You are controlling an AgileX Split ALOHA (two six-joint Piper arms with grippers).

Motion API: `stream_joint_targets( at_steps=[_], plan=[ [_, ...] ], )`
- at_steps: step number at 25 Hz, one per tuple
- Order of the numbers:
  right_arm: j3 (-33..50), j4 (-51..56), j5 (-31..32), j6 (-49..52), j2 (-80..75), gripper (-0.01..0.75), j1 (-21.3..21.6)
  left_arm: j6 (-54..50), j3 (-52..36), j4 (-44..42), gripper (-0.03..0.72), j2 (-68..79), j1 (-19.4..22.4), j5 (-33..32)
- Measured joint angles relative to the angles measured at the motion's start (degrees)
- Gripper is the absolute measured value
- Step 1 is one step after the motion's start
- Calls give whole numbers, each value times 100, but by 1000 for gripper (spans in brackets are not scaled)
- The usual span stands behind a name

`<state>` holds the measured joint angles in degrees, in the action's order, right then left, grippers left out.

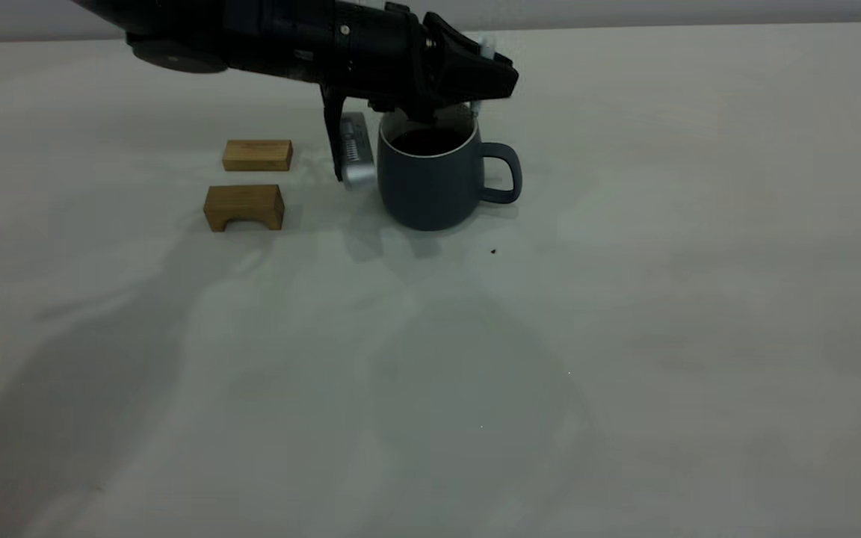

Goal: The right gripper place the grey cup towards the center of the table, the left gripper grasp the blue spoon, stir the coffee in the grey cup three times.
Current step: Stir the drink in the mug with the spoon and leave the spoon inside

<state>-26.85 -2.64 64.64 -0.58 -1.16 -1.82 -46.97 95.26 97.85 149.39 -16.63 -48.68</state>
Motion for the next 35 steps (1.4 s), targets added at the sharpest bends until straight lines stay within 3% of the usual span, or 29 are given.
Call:
stream_joint_targets(
  at_steps=[9,17,19,26,31,35],
  plan=[
    [0,0,0,0,0,511,0,0,0,-183,131,0,331,-173],
    [0,0,0,0,0,511,0,0,0,-322,138,0,344,-425],
    [0,0,0,0,0,511,0,0,0,-423,182,0,344,-516],
    [0,0,0,-5,0,511,0,246,0,-825,443,-5,344,-1002],
    [0,0,0,1,0,511,0,1334,0,-1434,478,-313,344,-1539],
    [0,0,0,1,0,511,0,2241,4,-2451,478,-826,344,-1742]
  ],
)
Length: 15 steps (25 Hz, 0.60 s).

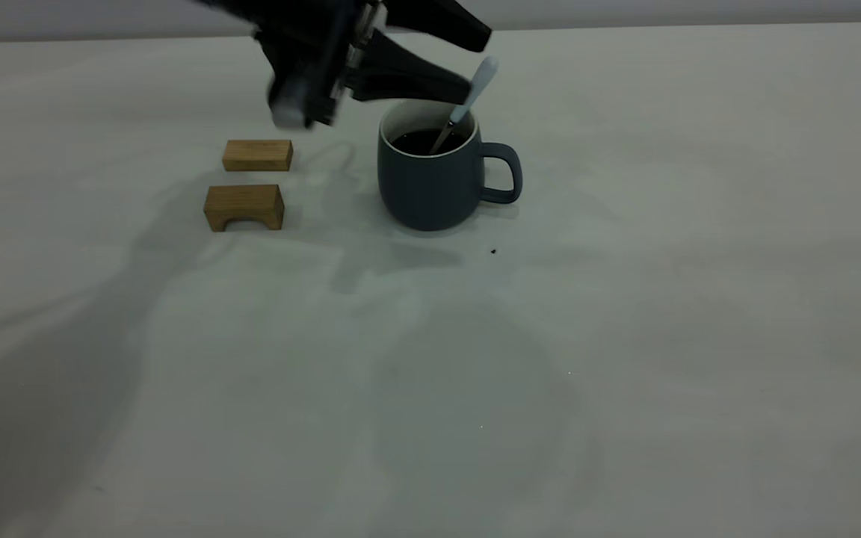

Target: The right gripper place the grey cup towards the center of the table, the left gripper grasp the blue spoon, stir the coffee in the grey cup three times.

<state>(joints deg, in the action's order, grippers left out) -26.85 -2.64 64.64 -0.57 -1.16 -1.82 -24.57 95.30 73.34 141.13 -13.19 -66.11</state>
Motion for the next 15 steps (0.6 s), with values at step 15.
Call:
stream_joint_targets(
  at_steps=[15],
  plan=[
    [0,0,0,0,0,511,0,994,0,-4858,436,-2028,0,-78]
  ],
)
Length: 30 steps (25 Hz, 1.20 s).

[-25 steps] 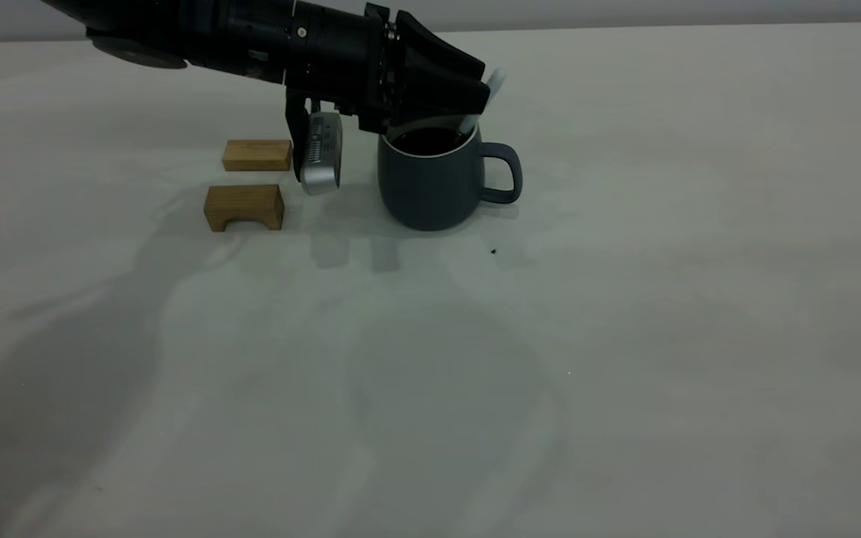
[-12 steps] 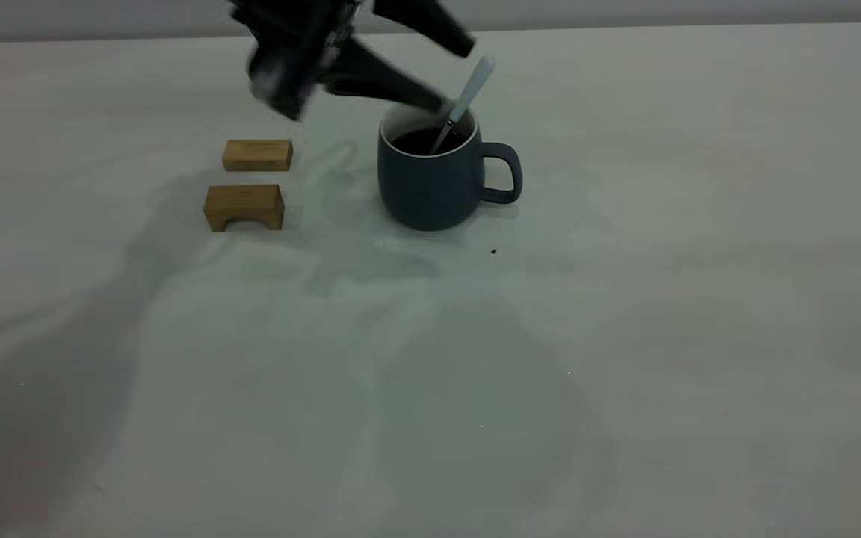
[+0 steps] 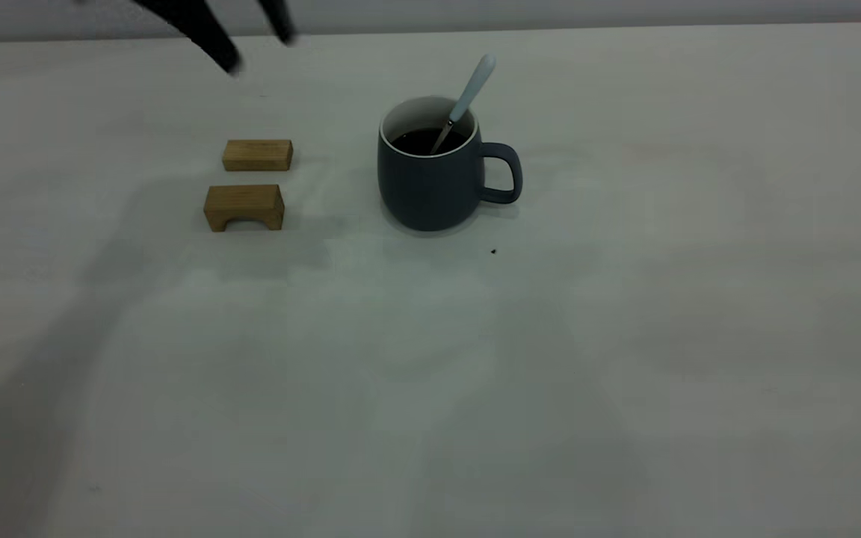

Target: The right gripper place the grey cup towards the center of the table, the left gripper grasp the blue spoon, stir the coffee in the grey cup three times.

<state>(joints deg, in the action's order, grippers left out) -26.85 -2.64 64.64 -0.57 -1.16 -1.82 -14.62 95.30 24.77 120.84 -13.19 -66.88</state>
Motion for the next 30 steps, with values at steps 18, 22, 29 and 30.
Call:
stream_joint_targets(
  at_steps=[18,22,29,30],
  plan=[
    [0,0,0,0,0,511,0,1425,-952,-3198,436,-3974,0,0],
    [0,0,0,0,0,511,0,1135,-2236,-3350,436,-5035,0,0],
    [0,0,0,0,0,511,0,985,-4677,-3239,436,-7004,0,6],
    [0,0,0,0,0,511,0,978,-4933,-3149,436,-7323,0,24]
  ],
)
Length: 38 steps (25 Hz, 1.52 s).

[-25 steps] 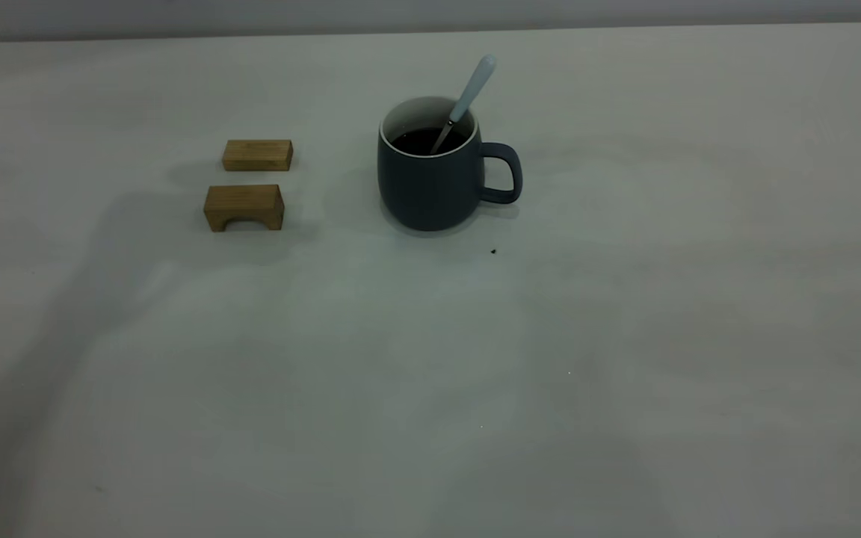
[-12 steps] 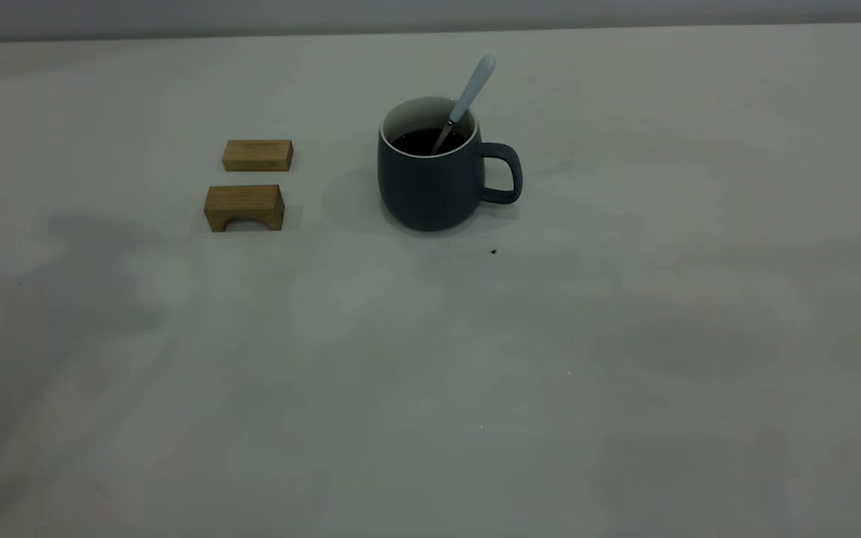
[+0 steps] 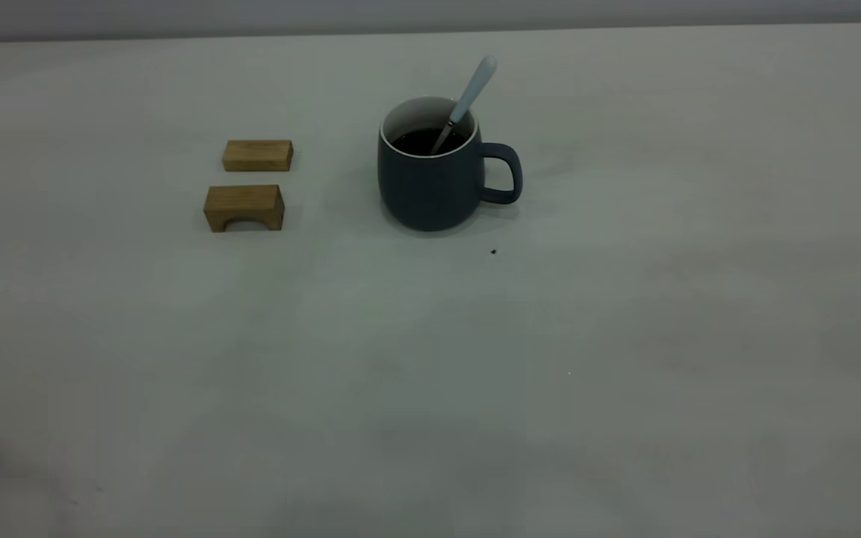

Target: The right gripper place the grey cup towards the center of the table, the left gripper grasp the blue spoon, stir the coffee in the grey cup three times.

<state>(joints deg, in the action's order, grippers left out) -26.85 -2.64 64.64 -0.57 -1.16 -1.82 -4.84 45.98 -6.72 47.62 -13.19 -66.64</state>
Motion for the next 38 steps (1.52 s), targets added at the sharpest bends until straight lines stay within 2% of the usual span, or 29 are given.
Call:
stream_joint_targets(
  at_steps=[6,8,12,14,23,38],
  plan=[
    [0,0,0,0,0,511,0,0,-1159,283,436,-2234,64,144],
    [0,0,0,0,0,511,0,0,-1342,323,436,-2830,340,144],
    [0,0,0,0,0,511,0,-12,-1592,271,436,-3732,1194,144],
    [0,0,0,0,0,511,0,-12,-1687,187,436,-4045,1329,144],
    [0,0,0,0,0,511,0,12,-1806,180,436,-4862,1310,149],
    [0,0,0,0,0,511,0,12,-1806,180,436,-4869,1310,149]
  ],
)
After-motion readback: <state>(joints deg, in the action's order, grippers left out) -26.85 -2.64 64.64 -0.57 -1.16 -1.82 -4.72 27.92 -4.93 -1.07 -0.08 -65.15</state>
